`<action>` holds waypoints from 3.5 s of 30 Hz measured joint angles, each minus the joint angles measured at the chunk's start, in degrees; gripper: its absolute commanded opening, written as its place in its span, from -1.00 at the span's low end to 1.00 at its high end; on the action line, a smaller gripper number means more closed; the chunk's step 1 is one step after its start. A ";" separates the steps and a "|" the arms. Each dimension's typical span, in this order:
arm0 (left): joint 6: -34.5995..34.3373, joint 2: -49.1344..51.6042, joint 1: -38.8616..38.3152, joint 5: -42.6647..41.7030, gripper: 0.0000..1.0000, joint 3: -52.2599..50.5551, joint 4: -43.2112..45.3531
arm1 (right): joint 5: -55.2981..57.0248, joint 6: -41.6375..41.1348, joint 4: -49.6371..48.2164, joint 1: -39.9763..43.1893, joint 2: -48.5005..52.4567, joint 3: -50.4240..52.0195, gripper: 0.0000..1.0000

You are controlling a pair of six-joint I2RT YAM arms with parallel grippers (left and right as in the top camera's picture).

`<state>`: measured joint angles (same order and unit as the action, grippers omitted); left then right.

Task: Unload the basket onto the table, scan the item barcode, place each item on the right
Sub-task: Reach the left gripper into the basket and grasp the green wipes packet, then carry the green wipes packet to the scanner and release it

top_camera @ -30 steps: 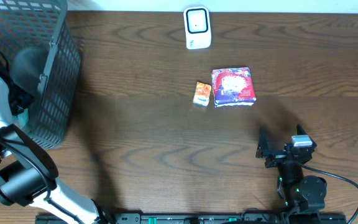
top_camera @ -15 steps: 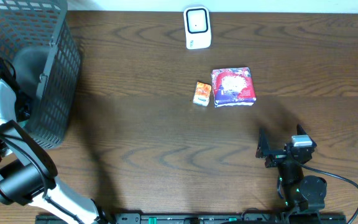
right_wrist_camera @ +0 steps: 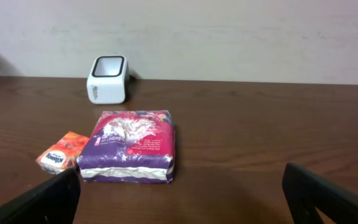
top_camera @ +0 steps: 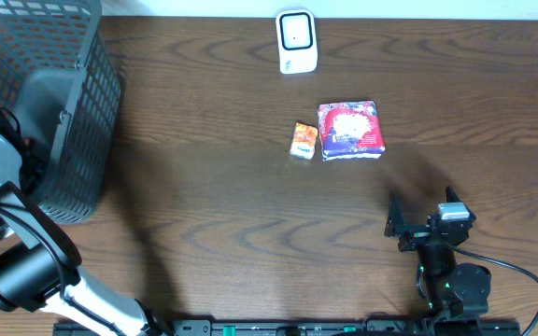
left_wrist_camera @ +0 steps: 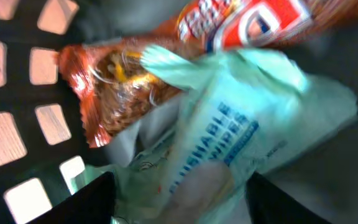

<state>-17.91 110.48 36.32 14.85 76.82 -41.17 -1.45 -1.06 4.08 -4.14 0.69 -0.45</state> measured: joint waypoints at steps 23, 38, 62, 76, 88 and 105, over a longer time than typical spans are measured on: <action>-7.50 -18.56 0.28 -22.16 -0.86 0.79 8.96 | 0.02 0.00 0.00 0.00 0.00 0.00 0.98; -18.29 -46.31 -13.03 -36.46 -0.85 2.84 25.07 | 0.00 0.00 0.00 0.00 0.00 0.00 0.99; -0.33 -13.20 -53.92 -39.04 -0.86 2.82 19.54 | 0.00 -0.02 -0.02 0.00 0.00 0.00 0.99; -6.34 2.71 -58.66 -36.50 -0.85 2.82 19.21 | 0.02 0.00 0.00 0.00 0.00 0.00 0.98; -9.46 5.09 -60.94 -32.68 0.08 2.82 19.06 | 0.00 -0.02 0.00 0.00 0.00 0.00 0.99; -13.42 -12.20 -57.35 -31.21 0.46 2.38 22.56 | 0.00 0.00 0.00 0.00 0.00 0.00 0.99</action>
<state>-31.33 98.28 -21.04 -16.36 79.20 -18.61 -1.45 -1.06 4.08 -4.14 0.69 -0.45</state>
